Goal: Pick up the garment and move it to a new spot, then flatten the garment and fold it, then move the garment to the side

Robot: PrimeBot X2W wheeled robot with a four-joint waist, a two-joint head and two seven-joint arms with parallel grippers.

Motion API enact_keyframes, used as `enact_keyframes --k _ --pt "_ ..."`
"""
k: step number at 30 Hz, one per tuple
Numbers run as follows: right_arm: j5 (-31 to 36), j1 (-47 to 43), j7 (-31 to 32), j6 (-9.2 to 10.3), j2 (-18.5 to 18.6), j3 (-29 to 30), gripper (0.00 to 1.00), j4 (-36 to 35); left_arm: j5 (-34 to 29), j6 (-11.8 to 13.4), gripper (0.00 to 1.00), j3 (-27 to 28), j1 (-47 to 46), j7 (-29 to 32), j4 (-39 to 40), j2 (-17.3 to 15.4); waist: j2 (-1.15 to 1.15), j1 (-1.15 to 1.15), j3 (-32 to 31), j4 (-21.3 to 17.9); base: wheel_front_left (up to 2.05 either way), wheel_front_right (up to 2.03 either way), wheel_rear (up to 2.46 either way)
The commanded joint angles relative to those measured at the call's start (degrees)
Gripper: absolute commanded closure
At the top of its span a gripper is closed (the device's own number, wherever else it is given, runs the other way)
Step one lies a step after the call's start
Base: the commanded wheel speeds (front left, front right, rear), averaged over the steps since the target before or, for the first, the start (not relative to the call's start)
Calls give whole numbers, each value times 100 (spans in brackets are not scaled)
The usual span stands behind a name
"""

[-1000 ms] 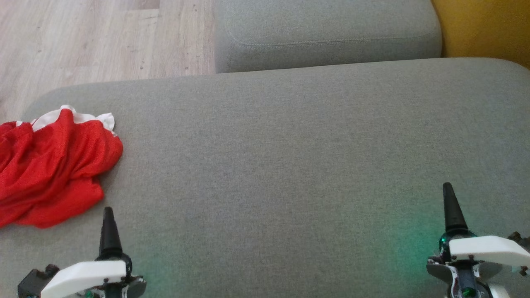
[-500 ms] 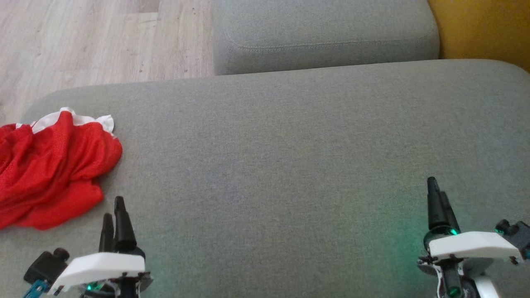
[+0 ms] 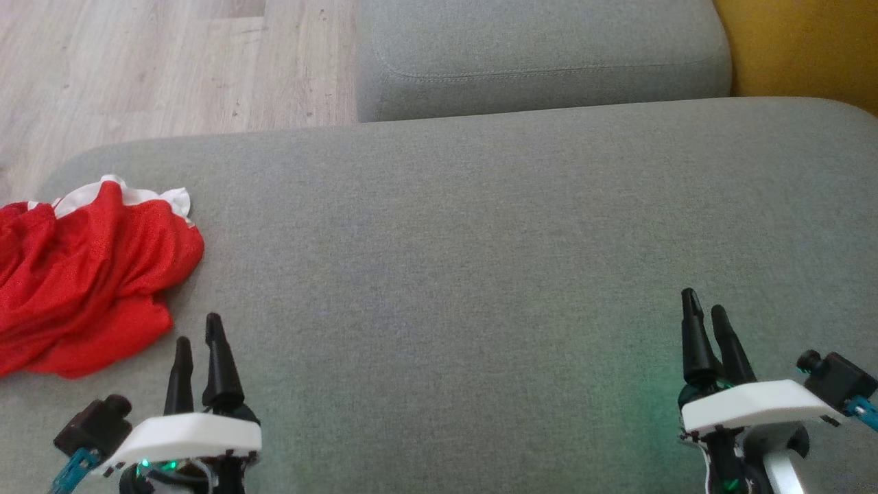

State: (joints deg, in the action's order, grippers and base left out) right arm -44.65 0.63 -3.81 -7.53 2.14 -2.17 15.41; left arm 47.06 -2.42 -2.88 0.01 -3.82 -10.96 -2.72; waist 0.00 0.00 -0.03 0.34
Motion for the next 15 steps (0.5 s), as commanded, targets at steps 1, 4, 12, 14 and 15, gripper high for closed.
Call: enact_keyframes --k 1,4,12,14,15 --pt "240 290 -99 2 48 -118 0 -239 -232 19 0 34 -239 -93 248 -88 0 0 5 7 0 0 0" --pt "478 309 -150 2 49 -156 0 -264 -448 32 0 -5 -249 -144 289 -108 0 0 14 16 0 0 0" --pt "1089 343 -285 3 53 -280 0 -323 -1038 78 0 -105 -277 -280 393 -153 0 0 22 43 0 0 0" --pt "1244 355 -319 3 53 -310 0 -329 -1190 88 0 -137 -285 -314 415 -167 0 0 23 47 0 0 0" --pt "1321 362 -336 3 54 -325 0 -335 -1264 88 0 -156 -289 -331 422 -175 0 0 24 48 0 0 0"
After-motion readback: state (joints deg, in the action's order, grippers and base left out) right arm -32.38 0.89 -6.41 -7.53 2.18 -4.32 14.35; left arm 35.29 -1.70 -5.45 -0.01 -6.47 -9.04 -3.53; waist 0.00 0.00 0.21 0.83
